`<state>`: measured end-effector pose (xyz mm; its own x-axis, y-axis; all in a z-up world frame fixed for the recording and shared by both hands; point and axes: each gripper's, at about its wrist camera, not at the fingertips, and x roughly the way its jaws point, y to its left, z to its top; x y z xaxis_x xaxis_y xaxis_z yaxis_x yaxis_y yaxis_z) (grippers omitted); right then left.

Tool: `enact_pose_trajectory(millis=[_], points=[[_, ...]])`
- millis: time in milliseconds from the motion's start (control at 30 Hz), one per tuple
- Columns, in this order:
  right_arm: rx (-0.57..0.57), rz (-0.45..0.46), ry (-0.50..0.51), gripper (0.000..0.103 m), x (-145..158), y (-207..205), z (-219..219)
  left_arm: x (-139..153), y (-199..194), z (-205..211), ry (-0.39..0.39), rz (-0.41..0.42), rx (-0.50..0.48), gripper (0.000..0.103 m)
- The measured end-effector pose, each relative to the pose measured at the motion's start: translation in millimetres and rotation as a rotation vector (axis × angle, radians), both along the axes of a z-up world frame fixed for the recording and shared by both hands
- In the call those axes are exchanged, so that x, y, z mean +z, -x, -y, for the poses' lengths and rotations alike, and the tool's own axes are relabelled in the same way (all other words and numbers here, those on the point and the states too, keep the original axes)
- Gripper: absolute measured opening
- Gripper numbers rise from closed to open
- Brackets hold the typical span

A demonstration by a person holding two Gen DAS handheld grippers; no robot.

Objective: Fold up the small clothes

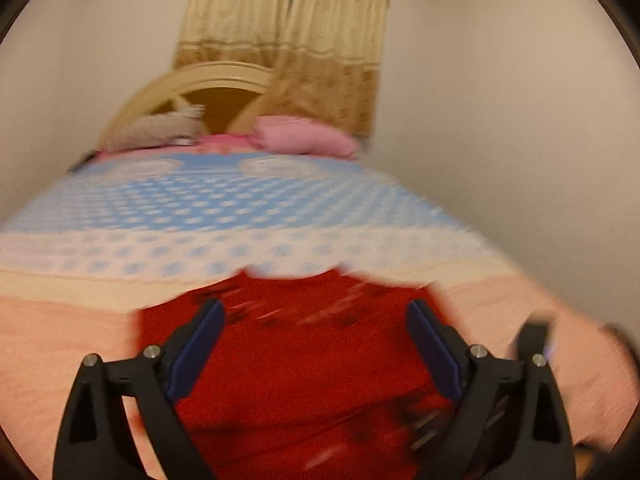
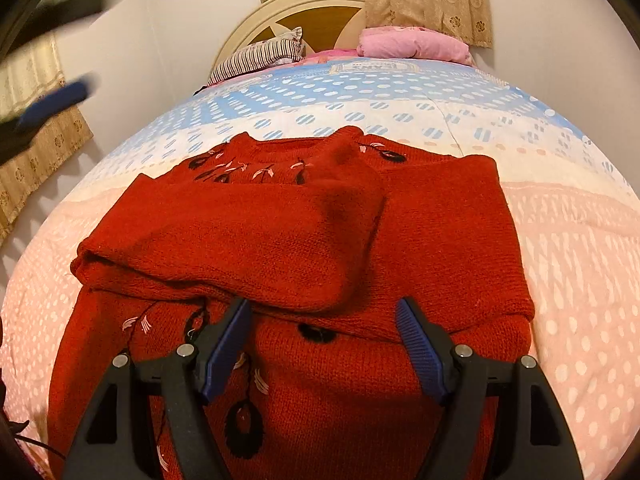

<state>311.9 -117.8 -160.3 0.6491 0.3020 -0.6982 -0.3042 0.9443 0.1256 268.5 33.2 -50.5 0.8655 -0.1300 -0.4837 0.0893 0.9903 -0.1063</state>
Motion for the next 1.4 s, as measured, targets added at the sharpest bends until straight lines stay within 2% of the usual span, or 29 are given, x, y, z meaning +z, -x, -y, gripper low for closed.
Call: enact_pose_trajectory(millis=[67, 133, 267, 367, 433, 500, 567, 667, 867, 933, 1033, 1067, 1100, 1233, 1300, 1367, 1400], points=[[0.000, 0.000, 0.002, 0.076, -0.1, -0.1, 0.2, -23.1, 7.3, -20.1, -0.089, -0.071, 0.082, 0.095], [0.000, 0.000, 0.002, 0.076, -0.1, -0.6, 0.1, -49.5, 11.5, -44.7, -0.113, -0.164, 0.157, 0.095], [0.000, 0.001, 0.003, 0.076, -0.3, -0.1, -0.3, -79.1, 9.9, -71.9, -0.029, -0.276, 0.208, 0.095], [0.000, 0.000, 0.009, 0.076, -0.2, -0.2, -0.5, -88.3, 2.1, -78.6, -0.021, -0.296, 0.249, 0.095], [0.001, 0.001, -0.007, 0.076, 0.3, 0.7, 1.3, -95.9, -5.7, -84.2, -0.016, -0.338, 0.284, 0.095], [-0.001, 0.003, -0.051, 0.076, 2.3, 1.8, 7.7, -105.9, -7.5, -94.8, 0.037, -0.378, 0.297, 0.096], [-0.033, 0.020, -0.138, 0.076, 8.2, 7.1, 24.1, -109.9, -5.1, -103.1, 0.100, -0.385, 0.291, 0.097], [-0.110, 0.030, -0.240, 0.076, 16.5, 13.0, 51.8, -113.7, -0.2, -105.3, 0.120, -0.370, 0.287, 0.097], [-0.221, 0.052, -0.137, 0.076, 33.6, -0.1, 67.2, -115.0, -4.6, -107.4, 0.133, -0.370, 0.281, 0.098], [-0.241, 0.016, -0.148, 0.076, 36.4, -15.8, 75.1, -114.5, -3.6, -108.9, 0.142, -0.366, 0.281, 0.098], [-0.214, -0.094, -0.195, 0.076, 30.3, -41.0, 80.7, -114.5, -3.1, -106.7, 0.128, -0.364, 0.287, 0.098], [-0.207, -0.119, -0.183, 0.071, 26.9, -46.3, 78.4, -114.5, -3.9, -105.6, 0.121, -0.366, 0.288, 0.098], [-0.199, -0.137, -0.162, 0.062, 23.3, -50.6, 74.3, -114.4, -4.1, -105.0, 0.115, -0.368, 0.289, 0.098], [-0.128, -0.166, -0.049, 0.051, 10.6, -58.3, 47.0, -115.0, -4.8, -105.4, 0.114, -0.372, 0.290, 0.099], [-0.121, -0.125, 0.036, 0.023, 12.0, -54.2, 38.7, -115.0, -5.0, -105.3, 0.106, -0.374, 0.297, 0.100], [-0.103, -0.092, 0.041, 0.012, 19.0, -50.0, 37.9, -115.3, -6.1, -105.1, 0.105, -0.374, 0.299, 0.100], [-0.098, -0.071, 0.049, 0.011, 24.2, -47.2, 38.1, -115.4, -5.8, -105.4, 0.105, -0.374, 0.300, 0.100]])
